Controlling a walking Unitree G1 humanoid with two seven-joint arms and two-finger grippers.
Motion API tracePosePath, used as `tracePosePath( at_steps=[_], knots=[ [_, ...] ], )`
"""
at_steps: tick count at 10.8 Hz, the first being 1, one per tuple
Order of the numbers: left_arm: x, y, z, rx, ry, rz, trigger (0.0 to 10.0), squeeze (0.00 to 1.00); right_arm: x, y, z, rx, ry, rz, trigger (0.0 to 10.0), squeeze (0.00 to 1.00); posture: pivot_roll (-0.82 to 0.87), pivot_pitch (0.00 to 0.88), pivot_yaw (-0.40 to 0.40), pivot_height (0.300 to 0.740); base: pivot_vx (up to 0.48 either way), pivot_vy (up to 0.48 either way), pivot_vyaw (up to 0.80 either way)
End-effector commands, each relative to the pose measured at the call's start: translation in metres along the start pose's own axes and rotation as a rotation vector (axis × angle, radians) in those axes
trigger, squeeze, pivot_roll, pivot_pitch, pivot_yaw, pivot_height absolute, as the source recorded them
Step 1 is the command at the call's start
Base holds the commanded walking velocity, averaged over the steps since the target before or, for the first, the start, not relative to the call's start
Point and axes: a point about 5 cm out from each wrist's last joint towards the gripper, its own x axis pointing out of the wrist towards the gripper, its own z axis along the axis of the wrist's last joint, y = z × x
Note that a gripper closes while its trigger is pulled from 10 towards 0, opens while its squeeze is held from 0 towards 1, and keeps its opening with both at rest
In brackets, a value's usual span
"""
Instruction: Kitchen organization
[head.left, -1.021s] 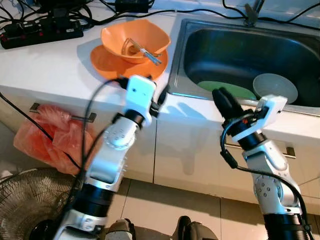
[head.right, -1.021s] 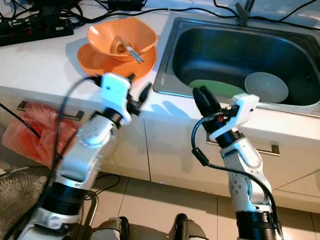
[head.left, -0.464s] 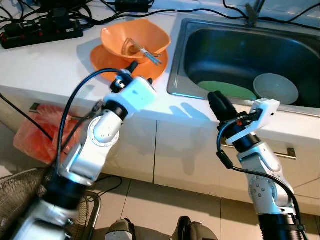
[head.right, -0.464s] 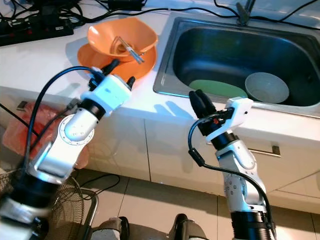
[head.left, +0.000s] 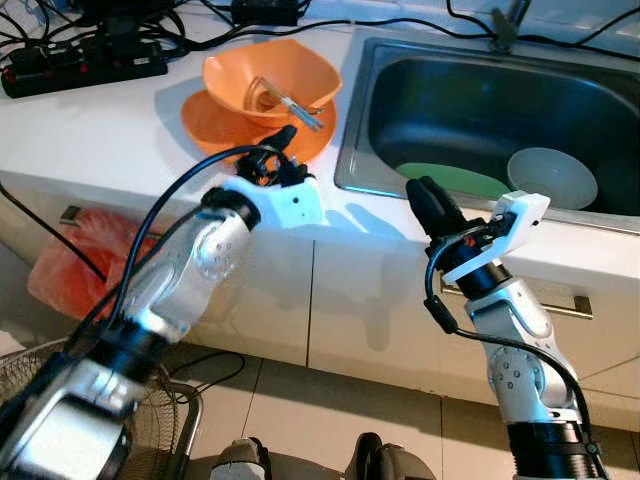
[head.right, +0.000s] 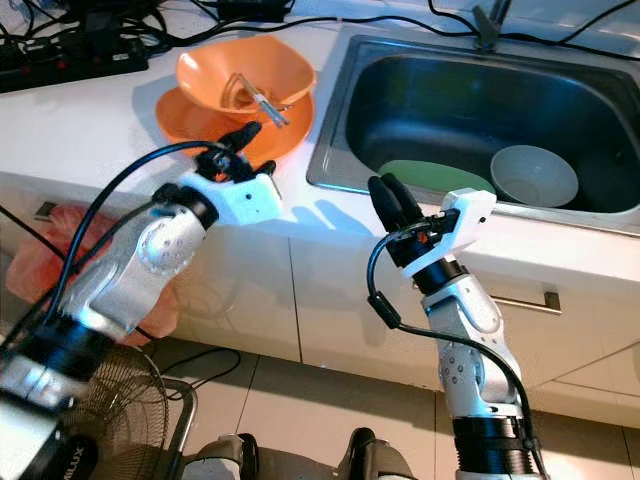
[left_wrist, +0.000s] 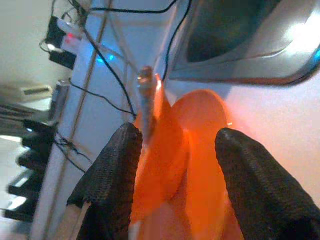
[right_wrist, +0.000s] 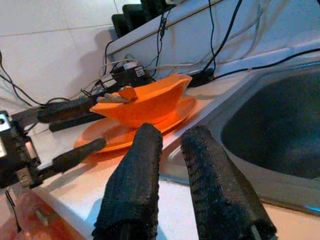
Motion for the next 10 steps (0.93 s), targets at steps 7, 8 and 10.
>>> tracePosePath(
  at_steps=[7,8,10],
  knots=[
    [0.019,-0.003,-0.004,0.072,-0.008,0.046,10.0,0.00,0.001,0.003,0.001,0.005,-0.016,0.005,10.0,0.00,0.14,0.156,0.000,0.740,0.000,0.000,0.00],
    [0.024,-0.001,0.002,0.077,-0.028,0.066,10.0,0.00,0.002,0.004,0.001,0.009,-0.018,0.007,10.0,0.00,0.13,0.153,0.000,0.740,0.000,0.000,0.00],
    [0.030,-0.001,0.010,0.079,-0.055,0.079,10.0,0.00,0.002,0.004,0.000,0.013,-0.017,0.006,10.0,0.00,0.13,0.155,0.001,0.740,0.000,0.000,0.00]
  ],
)
